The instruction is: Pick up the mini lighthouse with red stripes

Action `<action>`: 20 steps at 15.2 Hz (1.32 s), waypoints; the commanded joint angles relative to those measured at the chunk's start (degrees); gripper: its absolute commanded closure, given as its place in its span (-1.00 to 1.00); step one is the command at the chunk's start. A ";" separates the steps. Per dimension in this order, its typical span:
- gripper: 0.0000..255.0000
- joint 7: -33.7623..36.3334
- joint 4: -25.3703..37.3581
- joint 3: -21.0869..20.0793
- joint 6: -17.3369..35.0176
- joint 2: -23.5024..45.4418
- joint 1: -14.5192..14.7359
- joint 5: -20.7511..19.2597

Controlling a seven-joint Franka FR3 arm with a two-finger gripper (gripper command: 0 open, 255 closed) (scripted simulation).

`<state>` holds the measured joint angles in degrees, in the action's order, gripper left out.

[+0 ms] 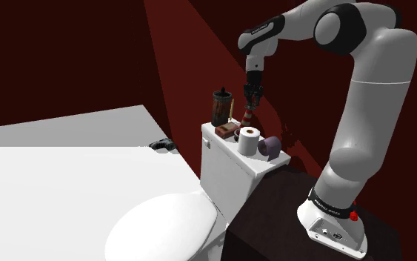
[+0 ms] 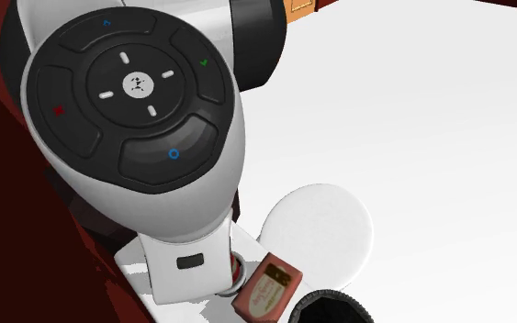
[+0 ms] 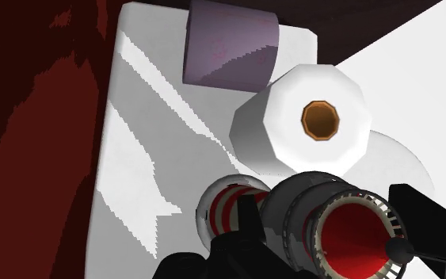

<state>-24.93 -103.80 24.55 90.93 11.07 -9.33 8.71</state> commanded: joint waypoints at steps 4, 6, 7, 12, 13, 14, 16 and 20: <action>1.00 -0.01 -0.03 -0.01 0.03 0.03 0.00 0.01; 1.00 -0.03 0.02 0.00 0.00 0.05 -0.01 0.01; 1.00 0.08 0.53 0.02 -0.70 -0.16 -0.01 -0.08; 1.00 0.59 3.37 0.11 -4.28 -1.01 -0.01 -0.43; 1.00 0.68 3.99 0.13 -5.00 -1.14 -0.02 -0.48; 1.00 0.77 4.61 0.15 -5.73 -1.26 -0.03 -0.53; 1.00 0.94 5.91 0.18 -7.20 -1.46 -0.06 -0.61; 1.00 1.23 8.70 0.24 -10.19 -1.69 -0.14 -0.70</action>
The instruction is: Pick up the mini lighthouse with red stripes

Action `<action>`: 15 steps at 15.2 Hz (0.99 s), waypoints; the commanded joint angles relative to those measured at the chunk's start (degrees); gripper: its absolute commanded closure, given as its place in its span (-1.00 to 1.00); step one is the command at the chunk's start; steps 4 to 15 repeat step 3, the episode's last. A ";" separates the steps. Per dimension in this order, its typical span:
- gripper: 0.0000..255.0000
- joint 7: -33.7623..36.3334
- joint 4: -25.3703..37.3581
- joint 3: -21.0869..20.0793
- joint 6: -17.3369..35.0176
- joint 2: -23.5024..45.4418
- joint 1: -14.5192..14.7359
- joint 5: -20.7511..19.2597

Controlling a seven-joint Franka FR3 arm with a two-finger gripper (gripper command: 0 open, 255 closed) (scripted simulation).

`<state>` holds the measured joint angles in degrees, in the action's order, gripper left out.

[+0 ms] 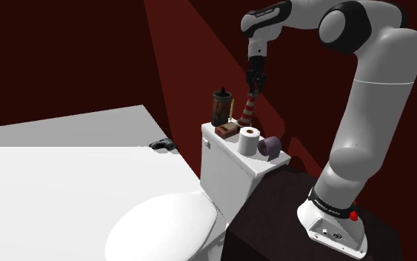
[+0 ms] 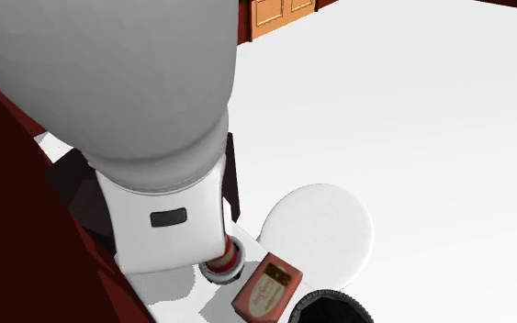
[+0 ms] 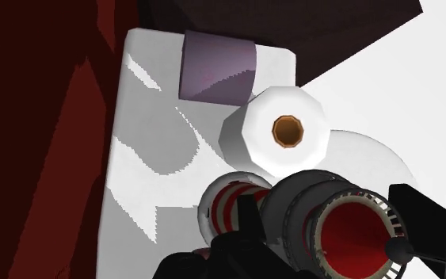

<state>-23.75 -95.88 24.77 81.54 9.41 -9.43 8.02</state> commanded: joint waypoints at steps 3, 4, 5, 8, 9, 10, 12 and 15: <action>1.00 0.12 1.63 0.05 -1.67 -0.06 -0.08 -0.02; 1.00 0.12 1.63 0.05 -1.67 -0.06 -0.08 -0.02; 1.00 0.12 1.63 0.05 -1.67 -0.06 -0.08 -0.02; 1.00 0.12 1.63 0.05 -1.67 -0.06 -0.08 -0.02; 1.00 0.12 1.63 0.05 -1.67 -0.06 -0.08 -0.02; 1.00 0.12 1.63 0.05 -1.67 -0.06 -0.08 -0.02; 1.00 0.12 1.63 0.05 -1.67 -0.06 -0.08 -0.02; 1.00 0.12 1.63 0.05 -1.67 -0.06 -0.08 -0.02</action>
